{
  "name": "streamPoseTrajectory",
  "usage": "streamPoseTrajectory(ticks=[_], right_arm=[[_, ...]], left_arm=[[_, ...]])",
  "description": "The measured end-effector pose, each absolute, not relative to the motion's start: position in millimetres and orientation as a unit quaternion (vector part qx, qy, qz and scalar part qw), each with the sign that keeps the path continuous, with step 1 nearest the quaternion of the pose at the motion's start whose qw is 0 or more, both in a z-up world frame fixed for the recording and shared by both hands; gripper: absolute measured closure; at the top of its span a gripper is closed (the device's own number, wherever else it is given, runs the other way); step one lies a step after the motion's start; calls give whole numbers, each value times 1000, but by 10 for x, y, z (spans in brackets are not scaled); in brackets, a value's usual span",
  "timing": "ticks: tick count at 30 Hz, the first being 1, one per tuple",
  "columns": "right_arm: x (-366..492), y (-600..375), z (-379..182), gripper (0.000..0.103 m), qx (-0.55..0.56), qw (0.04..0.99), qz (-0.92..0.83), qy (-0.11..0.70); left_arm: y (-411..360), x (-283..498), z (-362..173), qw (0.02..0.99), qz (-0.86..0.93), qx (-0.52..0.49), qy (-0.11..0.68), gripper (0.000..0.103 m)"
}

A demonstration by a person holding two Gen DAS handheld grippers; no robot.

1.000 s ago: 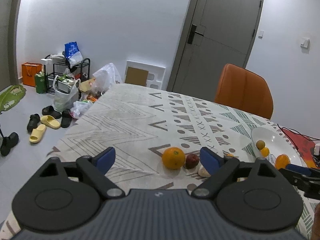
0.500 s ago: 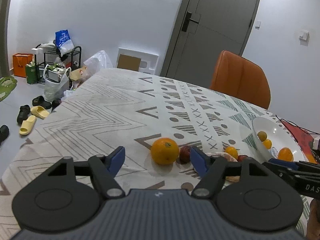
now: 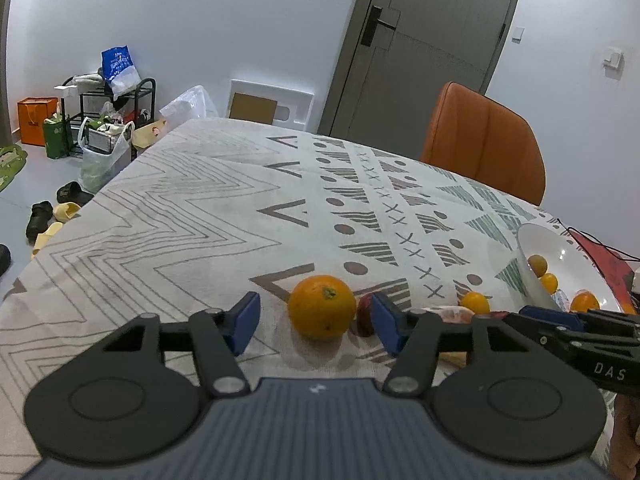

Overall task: Organize fruits
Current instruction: 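Grasp an orange with the left tool while the right tool grasps a red plum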

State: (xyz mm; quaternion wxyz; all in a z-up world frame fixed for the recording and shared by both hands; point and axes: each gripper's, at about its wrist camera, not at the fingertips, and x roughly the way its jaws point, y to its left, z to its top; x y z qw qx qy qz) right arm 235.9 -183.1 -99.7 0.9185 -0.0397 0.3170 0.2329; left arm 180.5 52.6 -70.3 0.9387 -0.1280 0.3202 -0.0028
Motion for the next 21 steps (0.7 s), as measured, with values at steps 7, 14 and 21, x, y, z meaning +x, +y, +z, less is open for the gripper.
streamPoseTrajectory(ticks=[7,14,21], right_arm=[[2418,-1731,-1027,70,-60,916,235,320],[2433,-1717,-1003,86,-69,915,237,319],[2356,-1792,-895,86,-51,920,240,304]], left_arm=[[541,1851,-726,936,-10,-140,322,66],[539,1792,-640,940,-6,-136,313,67],[501,1734,-541,943,-8,-133,305,67]])
